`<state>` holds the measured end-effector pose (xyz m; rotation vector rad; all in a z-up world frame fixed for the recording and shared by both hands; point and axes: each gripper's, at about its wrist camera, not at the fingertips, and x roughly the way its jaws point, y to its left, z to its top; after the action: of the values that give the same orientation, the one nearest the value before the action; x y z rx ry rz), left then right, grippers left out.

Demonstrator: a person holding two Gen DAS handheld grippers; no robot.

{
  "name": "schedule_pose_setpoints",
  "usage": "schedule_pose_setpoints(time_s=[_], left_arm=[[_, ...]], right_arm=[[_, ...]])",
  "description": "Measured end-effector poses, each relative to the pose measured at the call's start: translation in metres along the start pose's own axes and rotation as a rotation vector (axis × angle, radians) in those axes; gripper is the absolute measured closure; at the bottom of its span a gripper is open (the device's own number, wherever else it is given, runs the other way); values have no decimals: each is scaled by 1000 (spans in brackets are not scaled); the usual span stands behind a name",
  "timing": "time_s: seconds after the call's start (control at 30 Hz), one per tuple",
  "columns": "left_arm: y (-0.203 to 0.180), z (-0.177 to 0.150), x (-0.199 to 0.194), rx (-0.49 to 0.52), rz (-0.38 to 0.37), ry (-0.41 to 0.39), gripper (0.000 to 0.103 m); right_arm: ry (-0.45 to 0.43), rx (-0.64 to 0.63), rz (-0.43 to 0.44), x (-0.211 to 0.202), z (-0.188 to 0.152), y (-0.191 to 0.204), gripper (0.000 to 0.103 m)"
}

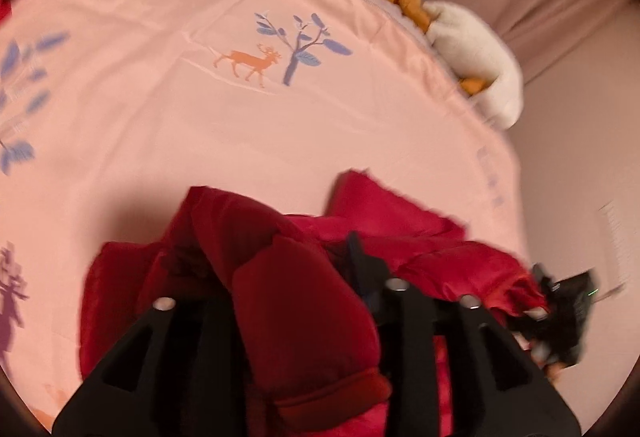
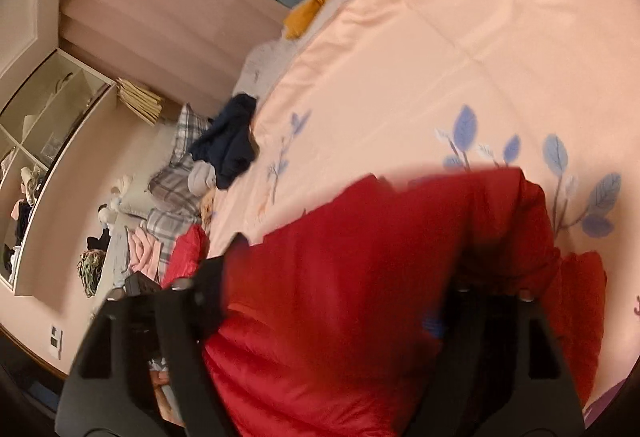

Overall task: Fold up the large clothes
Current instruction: 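Lay the hem down on the collar with both grippers and open them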

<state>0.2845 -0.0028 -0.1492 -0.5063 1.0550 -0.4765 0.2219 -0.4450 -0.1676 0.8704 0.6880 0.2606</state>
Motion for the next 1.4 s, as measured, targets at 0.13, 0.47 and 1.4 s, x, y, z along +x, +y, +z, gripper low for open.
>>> schedule_pose_setpoints(time_s=[0.13,0.47,1.4], left_arm=[[-1,4,-5,-56,-76,-31,39],[6,18,-26,-127,-81,-153,20],[-41,-12,29,303,340,-76,17]], right_arm=[[-6,-1,1,0,5,9,19],[-88,-30,-45,-21,11,12,17],[-6,-394,-490,42,-30,25,17]])
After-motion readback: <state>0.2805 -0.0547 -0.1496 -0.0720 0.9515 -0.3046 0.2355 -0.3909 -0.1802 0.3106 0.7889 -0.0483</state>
